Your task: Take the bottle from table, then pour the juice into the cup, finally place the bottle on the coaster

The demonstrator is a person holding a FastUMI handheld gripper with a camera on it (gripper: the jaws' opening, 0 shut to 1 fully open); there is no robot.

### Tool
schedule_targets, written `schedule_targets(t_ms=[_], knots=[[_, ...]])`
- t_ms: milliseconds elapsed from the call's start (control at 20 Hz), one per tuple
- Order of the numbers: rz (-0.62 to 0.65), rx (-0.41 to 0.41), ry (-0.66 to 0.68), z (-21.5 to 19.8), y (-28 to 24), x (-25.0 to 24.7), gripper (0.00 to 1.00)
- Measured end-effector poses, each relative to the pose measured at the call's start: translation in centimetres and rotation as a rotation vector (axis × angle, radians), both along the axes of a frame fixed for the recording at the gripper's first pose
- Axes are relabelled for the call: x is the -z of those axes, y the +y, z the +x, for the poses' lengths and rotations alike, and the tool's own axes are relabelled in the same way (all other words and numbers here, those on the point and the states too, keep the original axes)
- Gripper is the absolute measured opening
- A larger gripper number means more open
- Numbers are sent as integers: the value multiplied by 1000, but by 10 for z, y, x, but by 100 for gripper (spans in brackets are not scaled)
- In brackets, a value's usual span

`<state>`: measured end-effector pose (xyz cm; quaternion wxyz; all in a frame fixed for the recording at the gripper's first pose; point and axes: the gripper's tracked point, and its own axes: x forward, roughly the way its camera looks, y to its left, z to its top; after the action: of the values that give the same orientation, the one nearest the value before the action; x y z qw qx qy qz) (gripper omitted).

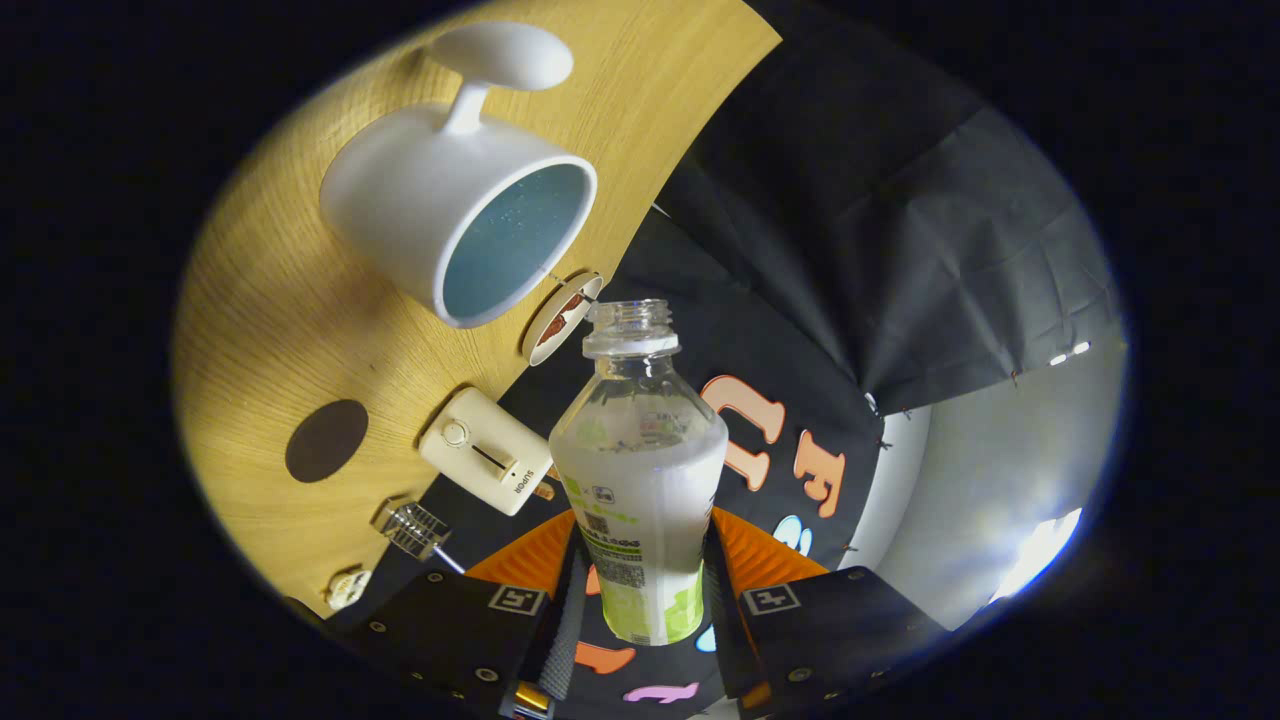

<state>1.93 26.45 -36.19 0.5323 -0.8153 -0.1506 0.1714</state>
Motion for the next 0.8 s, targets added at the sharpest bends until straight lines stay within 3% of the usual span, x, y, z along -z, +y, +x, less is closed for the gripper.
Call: schedule_targets(t_ms=[300,800], knots=[[241,161,239,-2,-20,24,57],[853,440,576,36,-59,29,58]])
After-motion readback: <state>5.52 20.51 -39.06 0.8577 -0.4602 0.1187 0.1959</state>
